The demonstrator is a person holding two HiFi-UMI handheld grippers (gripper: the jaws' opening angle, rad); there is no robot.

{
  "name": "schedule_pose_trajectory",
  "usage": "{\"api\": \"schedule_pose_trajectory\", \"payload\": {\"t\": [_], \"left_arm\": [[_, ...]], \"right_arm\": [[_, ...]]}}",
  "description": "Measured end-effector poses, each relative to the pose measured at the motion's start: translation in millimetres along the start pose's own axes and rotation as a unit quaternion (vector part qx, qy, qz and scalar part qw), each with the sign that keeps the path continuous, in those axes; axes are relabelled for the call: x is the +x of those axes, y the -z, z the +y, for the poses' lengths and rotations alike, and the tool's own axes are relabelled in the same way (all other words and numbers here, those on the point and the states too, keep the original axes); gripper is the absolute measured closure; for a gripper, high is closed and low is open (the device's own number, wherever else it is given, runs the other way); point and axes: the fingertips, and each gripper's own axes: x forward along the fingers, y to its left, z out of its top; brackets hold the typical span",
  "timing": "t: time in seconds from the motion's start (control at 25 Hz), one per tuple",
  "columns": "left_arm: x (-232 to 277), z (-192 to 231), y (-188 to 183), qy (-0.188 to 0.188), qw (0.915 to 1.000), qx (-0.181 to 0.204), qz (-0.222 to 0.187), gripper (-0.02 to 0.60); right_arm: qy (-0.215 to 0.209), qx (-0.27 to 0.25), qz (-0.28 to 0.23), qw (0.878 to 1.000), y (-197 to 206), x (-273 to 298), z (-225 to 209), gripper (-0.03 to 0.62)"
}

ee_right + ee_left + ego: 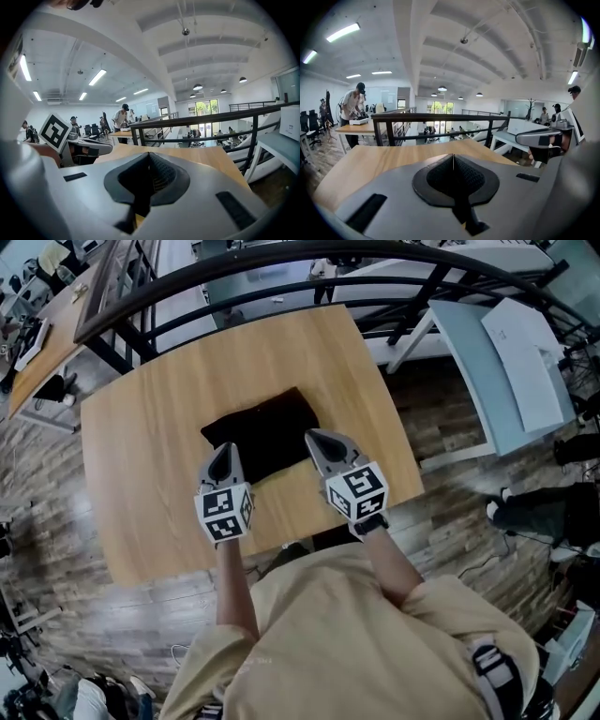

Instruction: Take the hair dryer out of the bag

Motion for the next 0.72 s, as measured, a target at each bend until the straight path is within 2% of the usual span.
{"api": "schedule_pose_trajectory", "payload": {"t": [0.32,0.48,0.6,0.72], "left_arm": [[43,-12,32,0.012,0.9972,0.017,0.072,0.561],[74,-36,41,0.052,0.9910,0.068,0.103,0.465],[101,-60,50,0.099,0.9779,0.131,0.130,0.406],[130,-88,63,0.147,0.9553,0.199,0.162,0.356]], "right_arm": [[-0.005,0.010,0.035,0.999,28,16,-42,0.580],[-0.001,0.015,0.045,0.999,36,21,-66,0.580],[0.004,0.022,0.049,0.999,42,23,-82,0.580],[0.009,0.028,0.054,0.998,50,22,-99,0.580]]}}
